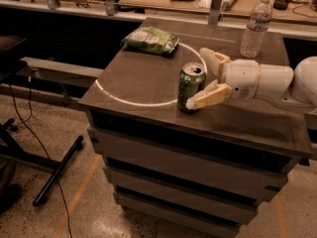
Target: Place green can upright
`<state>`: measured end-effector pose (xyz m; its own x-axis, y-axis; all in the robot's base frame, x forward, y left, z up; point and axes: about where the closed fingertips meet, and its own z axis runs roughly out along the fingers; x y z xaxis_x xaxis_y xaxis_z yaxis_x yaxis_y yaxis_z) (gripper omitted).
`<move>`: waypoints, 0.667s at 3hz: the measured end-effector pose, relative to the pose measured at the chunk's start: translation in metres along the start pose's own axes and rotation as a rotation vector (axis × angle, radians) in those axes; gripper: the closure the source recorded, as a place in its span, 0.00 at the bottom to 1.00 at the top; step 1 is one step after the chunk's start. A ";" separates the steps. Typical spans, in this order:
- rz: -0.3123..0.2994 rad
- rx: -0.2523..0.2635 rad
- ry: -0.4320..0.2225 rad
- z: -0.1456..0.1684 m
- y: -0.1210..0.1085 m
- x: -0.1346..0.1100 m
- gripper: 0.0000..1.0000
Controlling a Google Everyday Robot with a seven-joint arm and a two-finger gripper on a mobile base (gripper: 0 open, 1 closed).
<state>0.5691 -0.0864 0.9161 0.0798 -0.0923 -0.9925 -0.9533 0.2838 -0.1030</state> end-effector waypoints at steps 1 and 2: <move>-0.017 0.029 0.052 -0.013 -0.014 -0.002 0.00; -0.012 0.064 0.093 -0.034 -0.035 -0.009 0.00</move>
Offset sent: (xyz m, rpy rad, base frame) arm 0.0357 -0.0733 0.0256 -0.1203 0.0284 -0.1173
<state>0.5915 -0.1277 0.9312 0.0609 -0.1829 -0.9812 -0.9316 0.3425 -0.1216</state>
